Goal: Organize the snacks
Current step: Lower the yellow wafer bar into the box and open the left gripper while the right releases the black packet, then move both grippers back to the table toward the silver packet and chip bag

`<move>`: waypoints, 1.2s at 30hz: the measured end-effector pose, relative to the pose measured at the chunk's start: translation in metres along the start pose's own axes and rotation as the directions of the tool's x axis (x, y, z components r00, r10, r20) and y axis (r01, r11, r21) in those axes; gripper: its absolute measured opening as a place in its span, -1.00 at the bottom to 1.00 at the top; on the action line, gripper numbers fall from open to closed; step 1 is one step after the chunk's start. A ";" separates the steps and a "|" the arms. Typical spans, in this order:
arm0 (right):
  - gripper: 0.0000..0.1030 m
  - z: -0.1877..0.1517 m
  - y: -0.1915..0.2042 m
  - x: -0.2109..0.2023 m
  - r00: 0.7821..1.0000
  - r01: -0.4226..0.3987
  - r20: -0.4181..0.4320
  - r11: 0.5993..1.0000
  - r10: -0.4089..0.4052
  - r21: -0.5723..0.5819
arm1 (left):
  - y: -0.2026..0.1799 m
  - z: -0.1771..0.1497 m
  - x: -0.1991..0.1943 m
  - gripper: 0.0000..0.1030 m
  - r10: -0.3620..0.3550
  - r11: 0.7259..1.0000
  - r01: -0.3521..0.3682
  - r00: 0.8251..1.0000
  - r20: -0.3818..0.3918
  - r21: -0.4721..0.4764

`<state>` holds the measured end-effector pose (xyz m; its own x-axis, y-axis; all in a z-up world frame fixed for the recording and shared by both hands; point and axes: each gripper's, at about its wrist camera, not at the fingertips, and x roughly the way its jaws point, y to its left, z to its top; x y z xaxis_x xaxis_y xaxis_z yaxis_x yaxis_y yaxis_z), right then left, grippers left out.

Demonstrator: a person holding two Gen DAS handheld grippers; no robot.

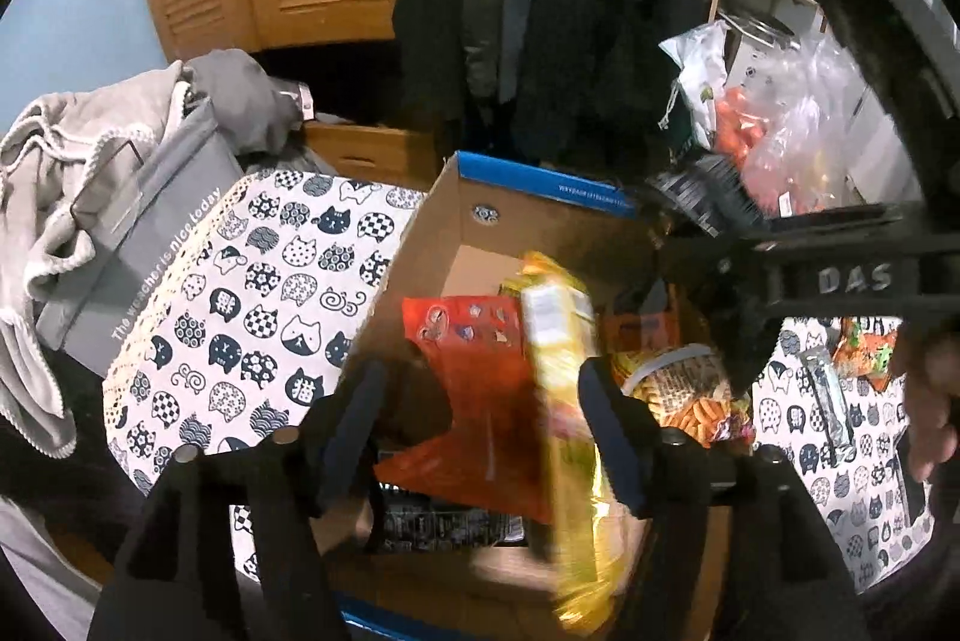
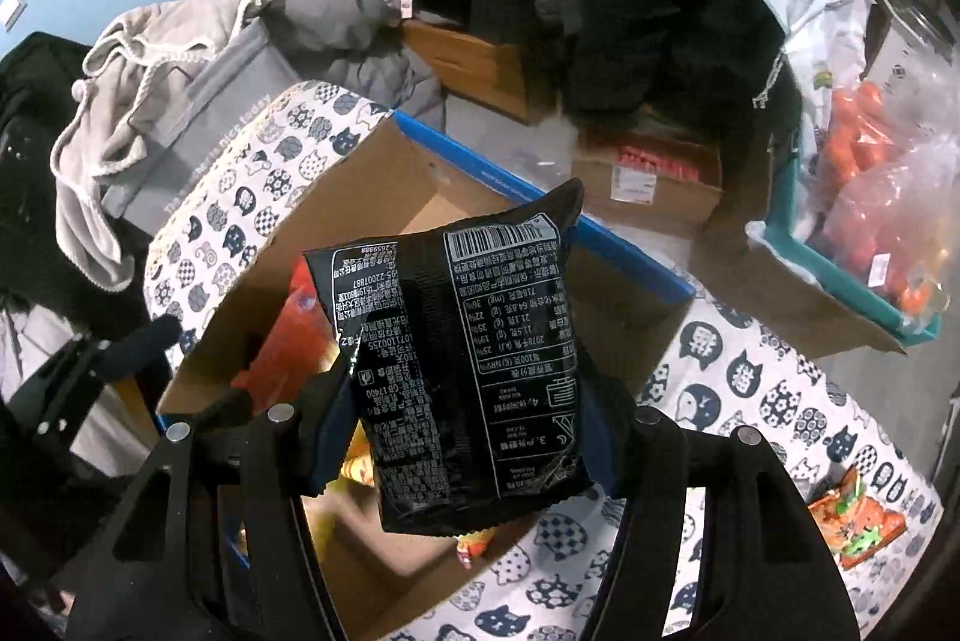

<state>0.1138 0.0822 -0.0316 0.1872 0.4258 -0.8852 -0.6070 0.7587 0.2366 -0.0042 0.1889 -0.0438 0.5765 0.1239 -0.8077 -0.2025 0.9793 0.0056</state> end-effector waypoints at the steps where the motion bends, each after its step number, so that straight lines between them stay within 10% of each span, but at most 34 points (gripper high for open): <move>1: 0.21 0.000 0.001 0.002 1.000 -0.001 -0.003 1.000 0.001 0.000 | 0.000 0.001 -0.001 0.40 0.002 1.000 -0.002 1.000 0.001 -0.003; 36: 0.55 -0.060 -0.069 -0.055 0.995 0.091 0.045 0.995 -0.090 -0.031 | -0.089 -0.007 -0.007 0.56 -0.003 0.978 0.005 1.000 -0.009 0.207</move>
<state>0.0991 -0.0230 -0.0237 0.2756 0.3781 -0.8838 -0.6110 0.7787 0.1426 0.0041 0.1002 -0.0426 0.5698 0.1195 -0.8130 -0.0318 0.9918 0.1235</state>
